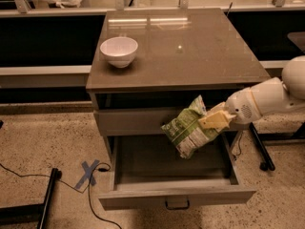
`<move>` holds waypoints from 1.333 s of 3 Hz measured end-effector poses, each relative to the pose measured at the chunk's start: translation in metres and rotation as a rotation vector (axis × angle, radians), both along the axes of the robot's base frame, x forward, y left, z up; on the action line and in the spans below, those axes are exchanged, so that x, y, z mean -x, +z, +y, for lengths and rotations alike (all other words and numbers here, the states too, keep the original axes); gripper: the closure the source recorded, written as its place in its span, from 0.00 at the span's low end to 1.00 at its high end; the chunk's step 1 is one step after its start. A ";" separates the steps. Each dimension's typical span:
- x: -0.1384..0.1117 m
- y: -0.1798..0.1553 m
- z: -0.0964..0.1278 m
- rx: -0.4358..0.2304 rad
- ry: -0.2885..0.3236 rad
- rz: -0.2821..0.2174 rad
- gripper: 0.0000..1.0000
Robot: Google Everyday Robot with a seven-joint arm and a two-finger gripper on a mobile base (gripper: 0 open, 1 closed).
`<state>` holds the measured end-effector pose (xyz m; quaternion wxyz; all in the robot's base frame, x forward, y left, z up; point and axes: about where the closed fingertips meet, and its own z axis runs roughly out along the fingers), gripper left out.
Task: Pick green jalapeno chip bag from middle drawer and place on counter
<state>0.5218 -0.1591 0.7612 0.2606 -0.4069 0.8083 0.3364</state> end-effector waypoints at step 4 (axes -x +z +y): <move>-0.078 0.143 -0.004 0.345 0.205 -0.095 1.00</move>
Offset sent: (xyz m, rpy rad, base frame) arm 0.0344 -0.0146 0.1492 -0.3194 -0.1449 0.2328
